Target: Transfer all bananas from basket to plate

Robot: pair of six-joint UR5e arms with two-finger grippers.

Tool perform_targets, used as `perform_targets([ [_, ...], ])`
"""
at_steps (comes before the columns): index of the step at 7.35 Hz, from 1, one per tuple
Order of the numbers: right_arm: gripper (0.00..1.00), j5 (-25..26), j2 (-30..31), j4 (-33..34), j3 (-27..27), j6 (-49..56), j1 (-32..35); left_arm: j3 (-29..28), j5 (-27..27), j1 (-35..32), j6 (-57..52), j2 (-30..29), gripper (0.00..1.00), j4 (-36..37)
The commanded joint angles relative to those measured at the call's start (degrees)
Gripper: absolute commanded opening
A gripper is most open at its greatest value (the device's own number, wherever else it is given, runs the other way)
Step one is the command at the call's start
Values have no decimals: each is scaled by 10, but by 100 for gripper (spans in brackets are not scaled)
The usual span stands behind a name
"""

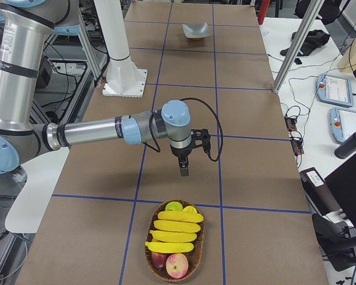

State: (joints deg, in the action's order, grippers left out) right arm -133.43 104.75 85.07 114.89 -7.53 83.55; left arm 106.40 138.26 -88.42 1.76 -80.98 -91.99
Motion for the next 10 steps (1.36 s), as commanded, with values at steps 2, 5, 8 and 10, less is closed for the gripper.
perform_targets([
  [2,100,0,3,-10,0,-2,-6,0,2,0,0,3,100,-3],
  [5,100,5,9,-14,-5,7,-11,-1,4,0,2,3,100,-2],
  [8,100,80,16,-24,-6,9,-43,-2,4,0,22,3,100,-2],
  [10,100,98,11,-27,-26,9,-42,-4,4,1,25,4,100,-1],
])
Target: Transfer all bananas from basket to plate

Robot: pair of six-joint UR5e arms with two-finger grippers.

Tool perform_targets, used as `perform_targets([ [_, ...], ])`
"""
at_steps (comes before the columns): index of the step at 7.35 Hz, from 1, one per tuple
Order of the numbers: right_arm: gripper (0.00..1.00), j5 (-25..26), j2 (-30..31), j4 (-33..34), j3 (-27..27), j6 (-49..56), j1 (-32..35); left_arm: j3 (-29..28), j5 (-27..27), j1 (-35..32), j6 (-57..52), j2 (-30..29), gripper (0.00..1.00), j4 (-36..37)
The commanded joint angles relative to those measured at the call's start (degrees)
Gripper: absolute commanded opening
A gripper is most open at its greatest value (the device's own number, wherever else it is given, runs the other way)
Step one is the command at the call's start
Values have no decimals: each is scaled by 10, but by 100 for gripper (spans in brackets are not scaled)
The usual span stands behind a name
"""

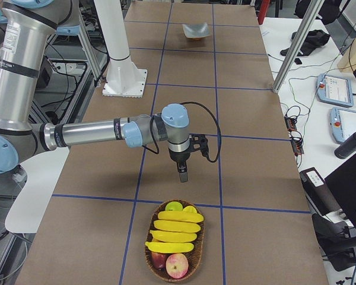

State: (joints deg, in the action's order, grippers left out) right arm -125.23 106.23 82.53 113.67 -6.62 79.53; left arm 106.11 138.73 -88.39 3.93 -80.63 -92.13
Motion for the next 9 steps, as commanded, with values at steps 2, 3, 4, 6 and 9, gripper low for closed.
perform_targets([
  [2,98,52,-40,-1,-64,5,-2,-1,0,1,3,0,100,0],
  [3,98,52,-61,2,-89,5,-4,-2,0,1,3,0,100,1],
  [4,99,64,-66,0,-106,7,-14,-1,1,1,3,0,100,2],
  [6,99,92,-70,-3,-126,52,-17,-1,1,2,3,1,100,4],
  [9,98,97,-85,-2,-160,57,-32,0,1,2,3,6,100,3],
])
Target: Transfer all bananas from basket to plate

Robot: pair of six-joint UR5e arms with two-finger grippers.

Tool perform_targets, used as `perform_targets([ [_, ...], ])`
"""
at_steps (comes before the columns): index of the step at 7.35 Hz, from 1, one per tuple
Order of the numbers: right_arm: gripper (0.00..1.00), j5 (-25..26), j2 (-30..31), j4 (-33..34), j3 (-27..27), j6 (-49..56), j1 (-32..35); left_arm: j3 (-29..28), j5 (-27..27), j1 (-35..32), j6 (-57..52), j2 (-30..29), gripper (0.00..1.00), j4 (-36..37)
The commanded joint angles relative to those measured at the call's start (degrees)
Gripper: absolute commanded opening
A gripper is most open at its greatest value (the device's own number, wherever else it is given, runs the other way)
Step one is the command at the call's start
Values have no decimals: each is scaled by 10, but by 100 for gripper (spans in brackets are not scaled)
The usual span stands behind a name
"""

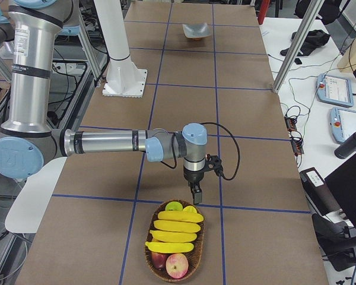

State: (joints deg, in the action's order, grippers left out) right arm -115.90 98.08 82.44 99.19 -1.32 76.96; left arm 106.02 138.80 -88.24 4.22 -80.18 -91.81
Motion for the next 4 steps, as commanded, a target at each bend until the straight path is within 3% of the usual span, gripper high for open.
perform_targets([
  [1,98,15,-4,-1,-15,4,-16,0,2,0,0,2,100,-1],
  [4,95,56,-32,-1,-50,31,-26,1,2,0,0,2,100,-1],
])
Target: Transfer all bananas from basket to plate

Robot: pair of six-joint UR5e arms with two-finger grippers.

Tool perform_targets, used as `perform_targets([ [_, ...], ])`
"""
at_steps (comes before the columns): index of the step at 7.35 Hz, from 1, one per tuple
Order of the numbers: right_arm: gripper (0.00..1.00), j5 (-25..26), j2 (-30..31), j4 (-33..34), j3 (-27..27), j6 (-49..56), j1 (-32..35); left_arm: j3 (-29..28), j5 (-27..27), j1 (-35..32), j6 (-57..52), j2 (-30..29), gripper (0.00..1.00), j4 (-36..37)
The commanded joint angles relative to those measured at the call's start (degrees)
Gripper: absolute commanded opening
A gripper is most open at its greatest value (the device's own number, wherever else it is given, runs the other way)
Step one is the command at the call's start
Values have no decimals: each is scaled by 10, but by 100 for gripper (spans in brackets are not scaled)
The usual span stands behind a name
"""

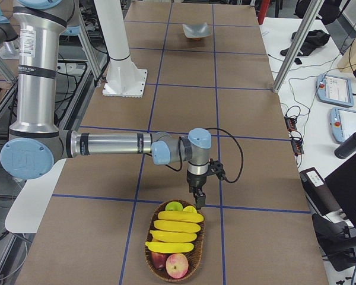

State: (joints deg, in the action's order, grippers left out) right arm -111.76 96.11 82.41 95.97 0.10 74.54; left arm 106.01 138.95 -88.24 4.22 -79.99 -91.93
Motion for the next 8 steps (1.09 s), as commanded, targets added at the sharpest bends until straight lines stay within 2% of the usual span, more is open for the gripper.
perform_targets([
  [1,95,15,-15,-2,-34,29,-2,2,0,0,0,0,100,-1],
  [3,93,15,-15,-2,-46,50,-2,2,18,0,1,0,100,-2],
  [8,88,37,-16,-1,-62,75,-3,2,19,0,1,1,100,-2],
])
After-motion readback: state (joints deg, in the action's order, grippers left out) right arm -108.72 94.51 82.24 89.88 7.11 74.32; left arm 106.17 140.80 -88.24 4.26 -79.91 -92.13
